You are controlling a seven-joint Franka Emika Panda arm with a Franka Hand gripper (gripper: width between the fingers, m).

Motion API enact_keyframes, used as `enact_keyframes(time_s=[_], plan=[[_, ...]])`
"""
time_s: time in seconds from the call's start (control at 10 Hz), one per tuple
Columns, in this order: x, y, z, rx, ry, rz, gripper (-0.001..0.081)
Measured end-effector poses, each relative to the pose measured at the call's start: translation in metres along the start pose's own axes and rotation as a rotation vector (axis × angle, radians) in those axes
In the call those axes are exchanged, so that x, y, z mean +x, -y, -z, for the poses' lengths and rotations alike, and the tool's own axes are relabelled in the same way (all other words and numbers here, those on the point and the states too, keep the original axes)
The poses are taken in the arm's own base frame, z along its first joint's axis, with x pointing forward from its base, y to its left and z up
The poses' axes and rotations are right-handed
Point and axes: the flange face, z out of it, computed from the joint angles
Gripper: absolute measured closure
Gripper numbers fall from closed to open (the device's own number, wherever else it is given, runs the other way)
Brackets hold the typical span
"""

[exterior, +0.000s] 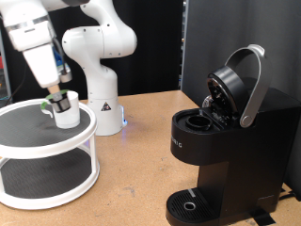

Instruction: Make a cup of coffee with the keurig machine

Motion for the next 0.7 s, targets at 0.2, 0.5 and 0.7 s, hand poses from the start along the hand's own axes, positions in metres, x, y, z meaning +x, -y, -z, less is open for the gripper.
enact_keyframes(time_s=[0.2, 0.5, 0.7], plan=[[0.024, 0.004, 0.002, -0.008, -0.023, -0.058, 0.0322], [0.036, 0.009, -0.002, 0.018, -0.064, -0.058, 0.0322], [0.068, 0.018, -0.002, 0.046, -0.144, -0.048, 0.0322]])
